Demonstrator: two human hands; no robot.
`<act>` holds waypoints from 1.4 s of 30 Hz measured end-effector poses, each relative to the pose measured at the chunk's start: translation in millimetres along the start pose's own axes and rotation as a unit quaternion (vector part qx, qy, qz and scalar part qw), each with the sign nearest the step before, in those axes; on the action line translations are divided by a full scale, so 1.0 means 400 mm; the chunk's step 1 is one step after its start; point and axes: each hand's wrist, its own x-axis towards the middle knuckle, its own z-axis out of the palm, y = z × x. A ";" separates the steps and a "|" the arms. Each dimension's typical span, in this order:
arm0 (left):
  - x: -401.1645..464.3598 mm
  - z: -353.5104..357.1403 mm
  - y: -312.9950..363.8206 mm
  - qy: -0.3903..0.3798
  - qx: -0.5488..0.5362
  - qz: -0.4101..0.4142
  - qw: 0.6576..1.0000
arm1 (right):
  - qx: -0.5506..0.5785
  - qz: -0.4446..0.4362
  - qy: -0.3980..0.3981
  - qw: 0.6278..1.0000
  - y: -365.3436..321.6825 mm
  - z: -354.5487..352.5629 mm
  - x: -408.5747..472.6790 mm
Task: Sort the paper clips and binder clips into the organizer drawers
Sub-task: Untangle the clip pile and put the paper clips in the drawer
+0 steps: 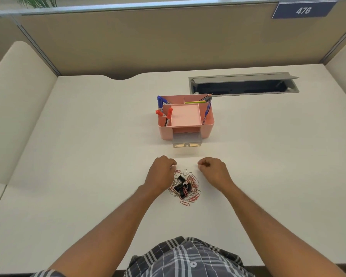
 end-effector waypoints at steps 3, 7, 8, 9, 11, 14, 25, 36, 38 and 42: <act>-0.011 0.014 -0.003 -0.021 0.068 0.023 0.997 | -0.123 -0.070 -0.015 0.990 0.000 0.033 -0.014; -0.014 0.020 -0.001 -0.024 0.092 0.039 0.995 | -0.187 -0.106 -0.001 0.977 -0.021 0.076 -0.018; -0.013 0.021 0.000 -0.022 0.094 0.040 0.994 | -0.208 -0.120 -0.003 0.971 -0.025 0.085 -0.017; -0.012 0.022 0.001 -0.018 0.097 0.041 0.994 | -0.234 -0.138 -0.008 0.962 -0.028 0.093 -0.017; -0.011 0.026 0.002 -0.011 0.095 0.043 0.994 | -0.269 -0.175 -0.015 0.947 -0.030 0.104 -0.016; -0.009 0.029 0.003 -0.007 0.095 0.045 0.994 | -0.266 -0.182 -0.020 0.946 -0.028 0.106 -0.008; -0.011 0.028 -0.003 -0.012 0.060 0.050 0.997 | -0.175 -0.131 -0.078 0.973 -0.019 0.059 0.016; -0.013 0.021 0.004 -0.012 0.001 0.014 1.000 | -0.261 -0.207 -0.007 0.943 -0.004 0.116 -0.015; -0.014 0.023 -0.003 -0.007 -0.003 0.008 1.000 | -0.267 -0.207 -0.011 0.941 -0.007 0.114 -0.014; -0.016 0.024 -0.004 -0.002 -0.010 0.000 1.000 | -0.294 -0.223 -0.014 0.929 -0.011 0.110 -0.016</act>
